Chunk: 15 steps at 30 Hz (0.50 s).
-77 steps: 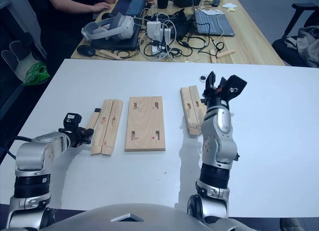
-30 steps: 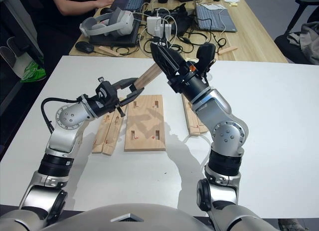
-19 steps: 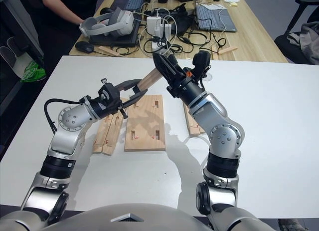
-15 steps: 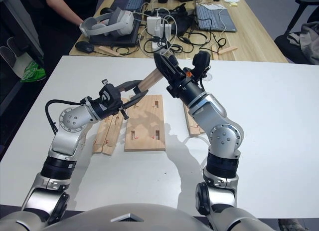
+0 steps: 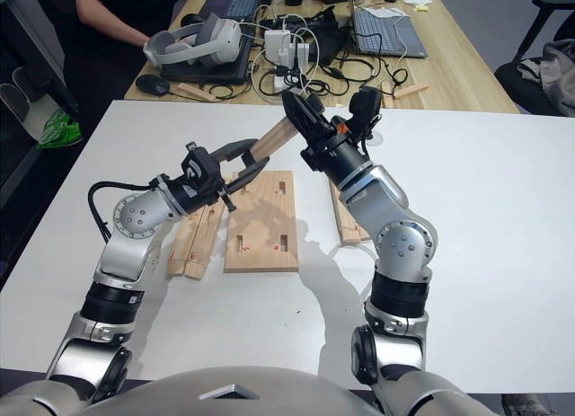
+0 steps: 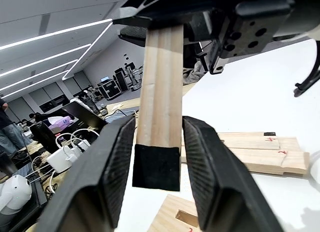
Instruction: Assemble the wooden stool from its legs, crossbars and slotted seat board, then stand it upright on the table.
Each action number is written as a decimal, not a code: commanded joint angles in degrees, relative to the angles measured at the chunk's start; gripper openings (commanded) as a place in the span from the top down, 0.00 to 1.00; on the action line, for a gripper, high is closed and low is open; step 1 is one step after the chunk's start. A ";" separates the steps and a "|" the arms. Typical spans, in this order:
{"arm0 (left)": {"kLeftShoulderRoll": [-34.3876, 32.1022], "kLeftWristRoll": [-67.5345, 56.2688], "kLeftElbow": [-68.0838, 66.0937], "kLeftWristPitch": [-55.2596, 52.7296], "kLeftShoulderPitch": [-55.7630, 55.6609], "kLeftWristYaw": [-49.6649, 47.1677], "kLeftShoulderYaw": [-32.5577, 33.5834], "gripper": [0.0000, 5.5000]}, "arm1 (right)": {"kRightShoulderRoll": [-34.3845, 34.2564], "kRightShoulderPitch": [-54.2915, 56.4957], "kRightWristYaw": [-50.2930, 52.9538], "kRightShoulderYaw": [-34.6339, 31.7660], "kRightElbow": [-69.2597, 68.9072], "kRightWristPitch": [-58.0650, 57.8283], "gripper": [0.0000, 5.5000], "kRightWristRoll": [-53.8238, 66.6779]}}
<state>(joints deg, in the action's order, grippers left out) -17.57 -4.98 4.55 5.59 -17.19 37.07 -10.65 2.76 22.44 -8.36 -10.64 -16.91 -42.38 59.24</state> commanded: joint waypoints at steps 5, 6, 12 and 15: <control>0.39 4.59 -5.82 2.48 -1.88 -8.74 3.96 0.47 | 1.29 1.35 4.56 -5.97 1.42 6.26 0.93 -1.83; 0.62 5.15 -6.63 2.89 -1.77 -10.22 4.49 0.45 | 2.37 1.54 5.14 -7.36 1.90 7.21 0.93 -2.56; 4.56 2.35 -13.15 -3.62 -0.78 -22.63 13.06 0.29 | 13.58 -3.49 0.90 -9.55 5.25 10.69 0.93 -12.99; 6.92 -3.46 -13.98 -10.41 -0.08 -22.43 15.58 0.29 | 16.43 -7.25 -2.73 -10.88 10.07 11.71 0.93 -15.82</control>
<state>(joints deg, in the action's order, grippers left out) -12.16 -5.86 -8.71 -1.07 -17.82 14.35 4.09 18.28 17.01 -9.50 -20.58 -9.85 -31.26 44.55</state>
